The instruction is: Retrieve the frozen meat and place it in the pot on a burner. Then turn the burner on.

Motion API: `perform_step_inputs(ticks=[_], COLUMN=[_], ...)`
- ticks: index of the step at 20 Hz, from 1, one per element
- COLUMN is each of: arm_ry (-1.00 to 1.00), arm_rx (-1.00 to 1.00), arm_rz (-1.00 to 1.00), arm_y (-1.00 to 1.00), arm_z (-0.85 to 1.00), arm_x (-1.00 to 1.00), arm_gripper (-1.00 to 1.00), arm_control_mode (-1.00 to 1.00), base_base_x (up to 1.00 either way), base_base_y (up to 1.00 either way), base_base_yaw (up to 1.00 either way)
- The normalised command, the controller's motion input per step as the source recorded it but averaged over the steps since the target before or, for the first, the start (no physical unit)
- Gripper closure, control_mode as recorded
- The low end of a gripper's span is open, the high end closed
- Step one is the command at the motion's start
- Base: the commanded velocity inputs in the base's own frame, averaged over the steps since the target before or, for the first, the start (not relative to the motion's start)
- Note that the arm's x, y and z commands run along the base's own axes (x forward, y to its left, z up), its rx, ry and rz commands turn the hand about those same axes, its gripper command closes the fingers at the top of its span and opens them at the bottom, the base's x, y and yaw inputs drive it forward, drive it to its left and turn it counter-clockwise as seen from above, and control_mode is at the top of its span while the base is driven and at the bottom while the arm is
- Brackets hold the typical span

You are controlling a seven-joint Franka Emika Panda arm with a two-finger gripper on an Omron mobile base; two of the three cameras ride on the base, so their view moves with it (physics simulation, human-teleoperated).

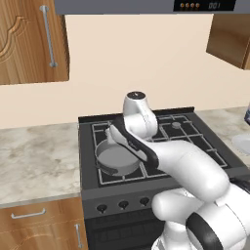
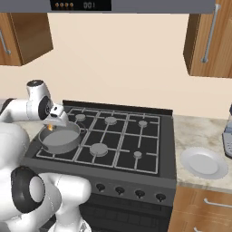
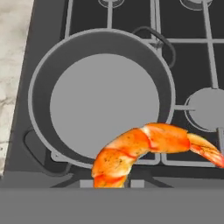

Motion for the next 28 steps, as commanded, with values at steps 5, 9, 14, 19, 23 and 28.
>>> perform_step_inputs(ticks=[5,9,14,19,23,28], arm_ry=[0.07,0.09,0.10,0.07,0.05,0.00], arm_rx=[0.00,0.00,0.00,0.00,0.00,0.00], arm_rz=[0.00,0.00,0.00,0.00,0.00,0.00], arm_y=[0.00,0.05,0.12,0.27,0.21,0.06], arm_z=[-0.54,-0.18,-0.15,-0.24,-0.14,-0.14], arm_x=[0.04,0.27,0.37,0.31,0.30,0.20], arm_gripper=[1.00,1.00,1.00,1.00,1.00,-1.00], arm_control_mode=[-1.00,-1.00,-1.00,-1.00,-1.00,-1.00], base_base_x=[0.00,0.00,0.00,0.00,0.00,0.00], base_base_y=[0.00,0.00,0.00,0.00,0.00,0.00], base_base_yaw=[0.00,0.00,0.00,0.00,0.00,0.00])
